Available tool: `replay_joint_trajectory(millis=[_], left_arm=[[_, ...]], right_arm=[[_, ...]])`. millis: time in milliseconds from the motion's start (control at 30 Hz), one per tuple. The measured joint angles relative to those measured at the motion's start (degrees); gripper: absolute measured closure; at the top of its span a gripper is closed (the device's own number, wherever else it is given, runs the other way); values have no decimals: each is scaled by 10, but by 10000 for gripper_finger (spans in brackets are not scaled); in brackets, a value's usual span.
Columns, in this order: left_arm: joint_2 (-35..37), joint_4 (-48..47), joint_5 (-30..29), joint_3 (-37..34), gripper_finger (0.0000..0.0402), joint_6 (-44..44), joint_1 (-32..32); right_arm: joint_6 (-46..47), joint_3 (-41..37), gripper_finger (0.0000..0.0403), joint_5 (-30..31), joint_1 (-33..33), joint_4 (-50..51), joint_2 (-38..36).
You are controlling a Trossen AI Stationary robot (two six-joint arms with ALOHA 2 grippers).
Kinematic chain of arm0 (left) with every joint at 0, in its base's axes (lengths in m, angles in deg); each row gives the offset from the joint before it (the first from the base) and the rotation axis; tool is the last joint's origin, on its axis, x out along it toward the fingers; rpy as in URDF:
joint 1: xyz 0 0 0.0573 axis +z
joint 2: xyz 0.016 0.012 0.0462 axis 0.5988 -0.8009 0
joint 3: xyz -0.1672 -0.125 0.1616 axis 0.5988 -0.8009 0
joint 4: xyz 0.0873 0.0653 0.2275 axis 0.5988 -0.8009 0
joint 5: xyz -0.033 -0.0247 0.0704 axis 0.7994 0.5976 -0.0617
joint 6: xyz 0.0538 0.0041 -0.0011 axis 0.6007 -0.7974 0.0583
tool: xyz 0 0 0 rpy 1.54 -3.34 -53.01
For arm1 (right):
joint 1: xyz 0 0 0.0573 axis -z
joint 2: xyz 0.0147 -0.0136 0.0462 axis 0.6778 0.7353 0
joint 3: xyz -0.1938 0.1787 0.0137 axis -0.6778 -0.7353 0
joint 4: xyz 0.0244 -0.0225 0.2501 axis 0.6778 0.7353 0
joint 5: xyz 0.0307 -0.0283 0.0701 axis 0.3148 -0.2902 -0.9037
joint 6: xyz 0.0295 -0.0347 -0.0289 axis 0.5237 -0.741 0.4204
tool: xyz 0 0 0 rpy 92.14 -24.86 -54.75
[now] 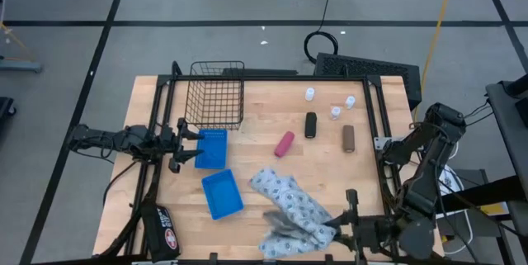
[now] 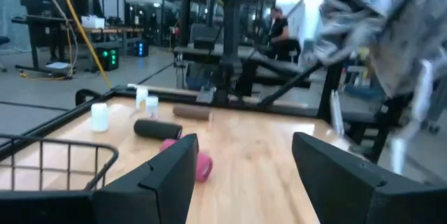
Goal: Pick & Place Medicine items
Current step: Put the folded gray gown into the wire basket
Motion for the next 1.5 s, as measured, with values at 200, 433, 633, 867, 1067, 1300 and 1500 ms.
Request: replay_joint_trajectory(millis=[200, 433, 633, 867, 1067, 1300, 1500], left_arm=[[0, 68, 6, 0, 160, -102, 0], [0, 87, -44, 0, 160, -129, 0], [-65, 138, -3, 32, 160, -138, -7], [-324, 28, -35, 214, 118, -185, -28], [-597, -64, -19, 415, 58, -85, -71], [-795, -207, 6, 619, 40, 72, -120], [-888, -253, 38, 722, 39, 123, -131]], right_arm=[[-19, -4, 337, -53, 14, -14, 0], [21, -43, 337, -162, 66, -11, 0], [48, -85, 337, -231, 116, -11, -2], [75, -138, 337, -234, 160, -12, -2], [81, -158, 337, -232, 196, -13, -2], [76, -174, 337, -238, 218, -12, -2], [70, -179, 337, -285, 230, -17, -2]])
